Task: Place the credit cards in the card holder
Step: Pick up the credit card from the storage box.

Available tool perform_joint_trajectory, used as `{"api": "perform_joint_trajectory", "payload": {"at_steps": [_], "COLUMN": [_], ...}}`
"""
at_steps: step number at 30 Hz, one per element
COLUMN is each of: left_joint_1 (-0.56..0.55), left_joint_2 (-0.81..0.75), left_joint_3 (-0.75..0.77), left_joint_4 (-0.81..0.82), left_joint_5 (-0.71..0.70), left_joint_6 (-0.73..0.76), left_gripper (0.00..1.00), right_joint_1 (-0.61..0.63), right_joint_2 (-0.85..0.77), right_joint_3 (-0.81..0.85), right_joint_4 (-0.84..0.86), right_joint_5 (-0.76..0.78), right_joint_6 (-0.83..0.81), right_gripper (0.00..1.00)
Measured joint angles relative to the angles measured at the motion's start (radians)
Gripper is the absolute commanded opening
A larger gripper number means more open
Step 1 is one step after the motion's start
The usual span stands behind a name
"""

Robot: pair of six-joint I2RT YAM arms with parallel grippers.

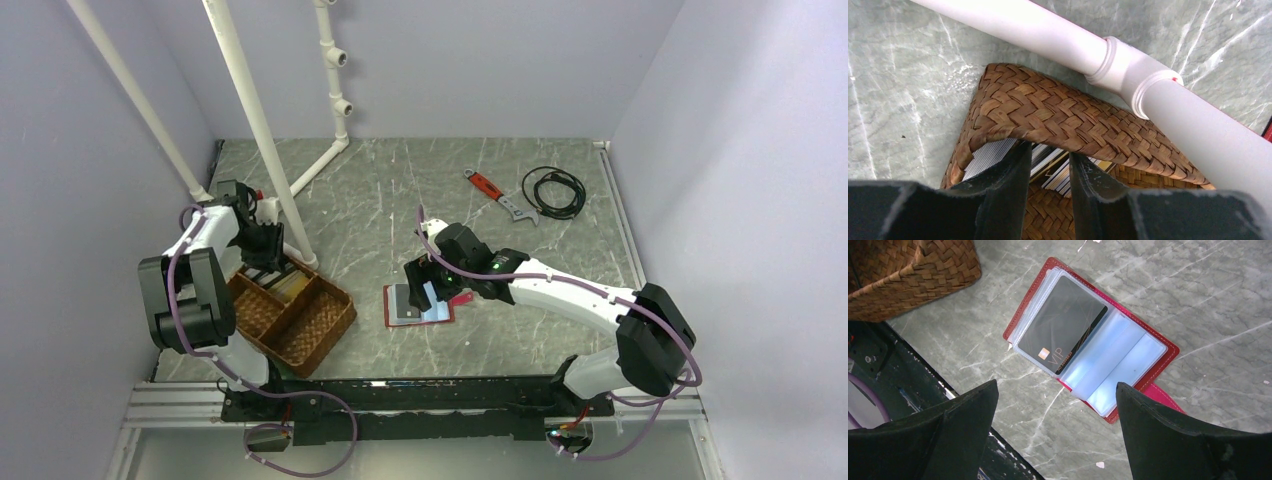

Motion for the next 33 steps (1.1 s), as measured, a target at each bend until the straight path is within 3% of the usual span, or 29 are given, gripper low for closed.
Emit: {"api": "perform_joint_trajectory", "payload": {"at_steps": [8, 12, 14, 25, 30, 33], "left_joint_1": [-0.015, -0.018, -0.02, -0.021, -0.022, -0.029], "left_joint_2": [-0.016, -0.04, -0.047, -0.048, -0.046, -0.024], "left_joint_3": [-0.001, -0.005, -0.005, -0.005, -0.005, -0.003], "left_joint_4": [-0.045, -0.079, -0.09, -0.13, -0.135, -0.137], "left_joint_5": [-0.001, 0.0, 0.0, -0.003, 0.01, 0.013], "left_joint_6": [-0.003, -0.008, -0.016, -0.08, -0.095, -0.109], "left_gripper": [0.26, 0.05, 0.0, 0.0, 0.14, 0.15], "right_joint_1": [0.0, 0.0, 0.0, 0.0, 0.0, 0.0], "right_joint_2": [0.0, 0.0, 0.0, 0.0, 0.0, 0.0], "right_joint_3": [0.0, 0.0, 0.0, -0.001, -0.001, -0.001], "right_joint_4": [0.0, 0.0, 0.0, 0.0, 0.0, 0.0], "right_joint_5": [0.0, -0.001, -0.002, -0.005, -0.01, -0.01], "right_joint_6": [0.0, 0.0, 0.0, 0.0, 0.0, 0.0], "right_gripper": [0.9, 0.9, 0.9, 0.9, 0.9, 0.9]}}
